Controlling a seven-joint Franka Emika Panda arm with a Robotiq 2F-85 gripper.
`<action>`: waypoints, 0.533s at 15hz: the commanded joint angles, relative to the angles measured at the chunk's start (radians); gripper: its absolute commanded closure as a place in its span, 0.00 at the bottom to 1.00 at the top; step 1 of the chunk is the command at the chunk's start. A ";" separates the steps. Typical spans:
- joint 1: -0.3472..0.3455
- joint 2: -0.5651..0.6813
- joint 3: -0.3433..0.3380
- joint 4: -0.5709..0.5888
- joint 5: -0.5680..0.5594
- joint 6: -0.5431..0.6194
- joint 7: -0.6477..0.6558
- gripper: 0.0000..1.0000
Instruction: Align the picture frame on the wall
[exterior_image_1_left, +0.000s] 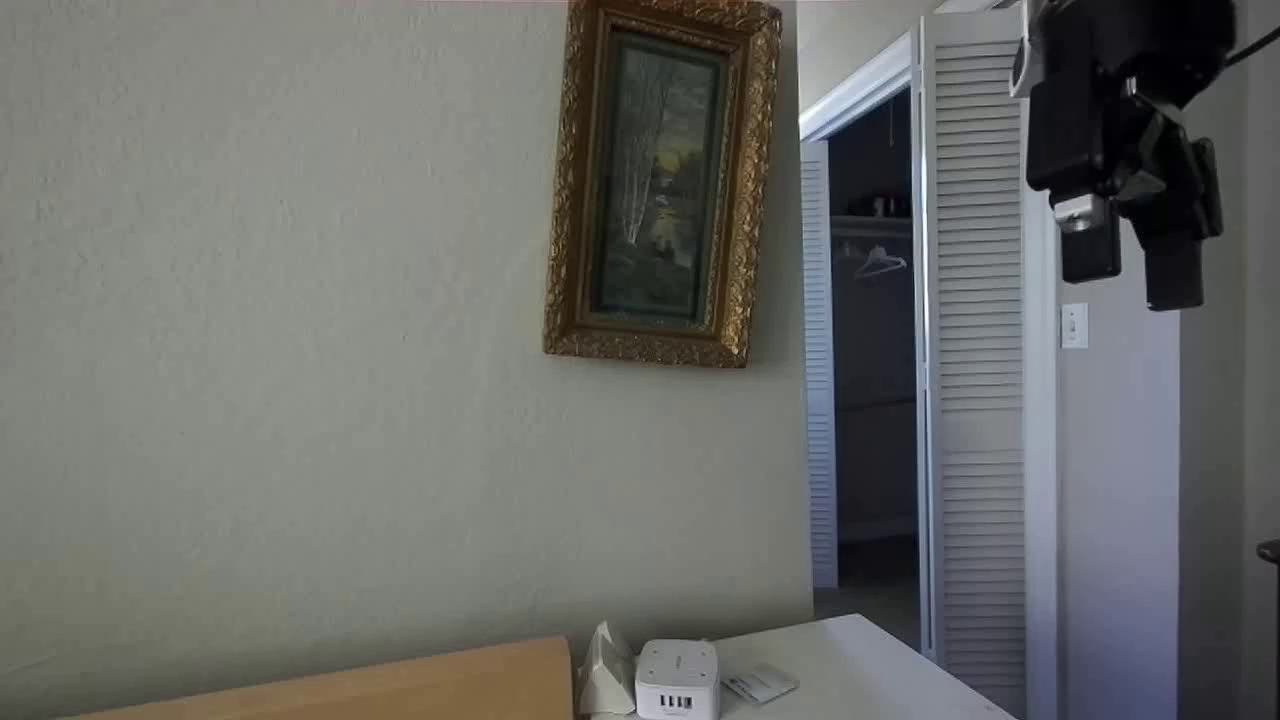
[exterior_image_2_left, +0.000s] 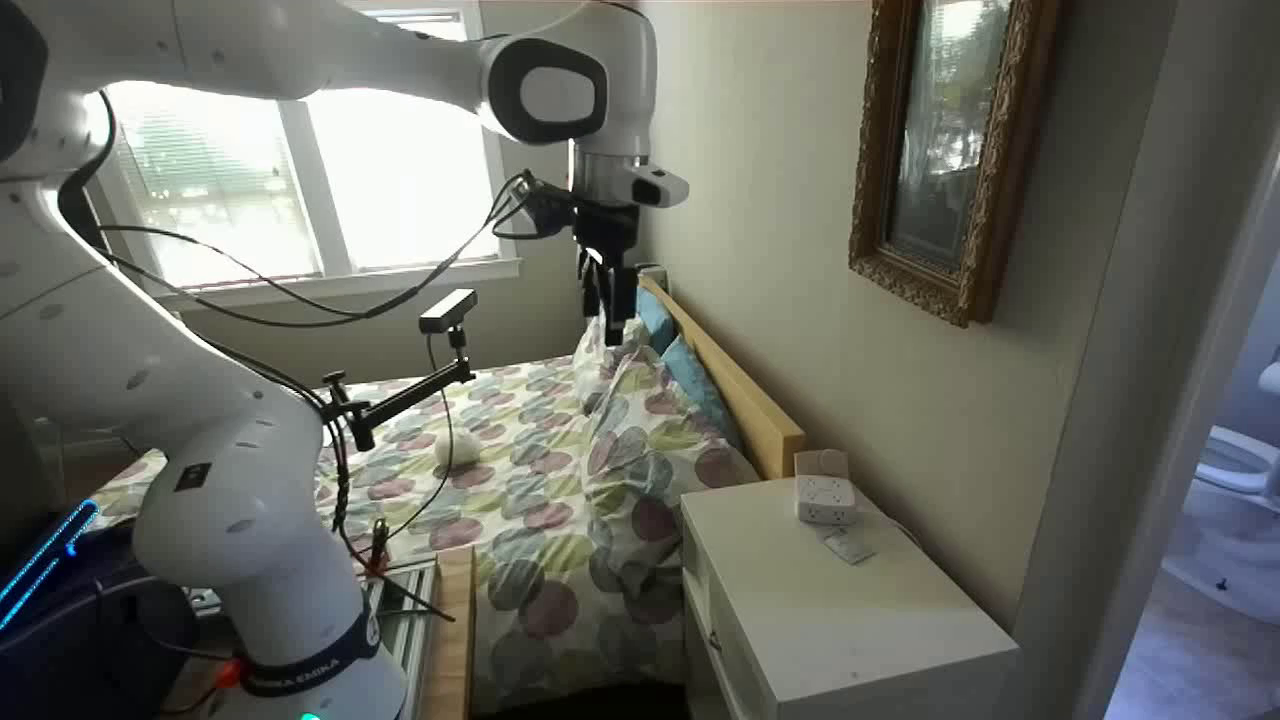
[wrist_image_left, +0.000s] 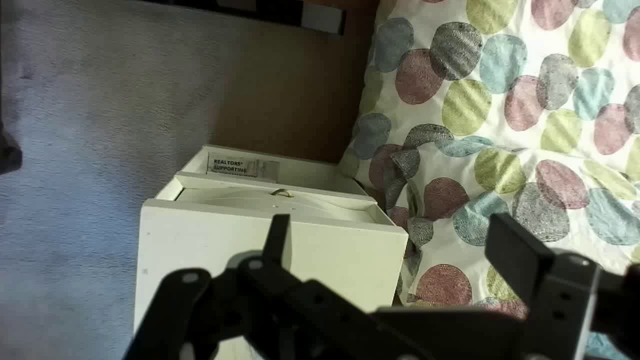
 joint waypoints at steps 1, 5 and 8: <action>-0.011 0.000 0.009 0.003 0.003 -0.004 -0.004 0.00; -0.011 0.000 0.009 0.003 0.003 -0.004 -0.004 0.00; -0.002 0.059 0.017 0.033 0.004 0.026 -0.020 0.00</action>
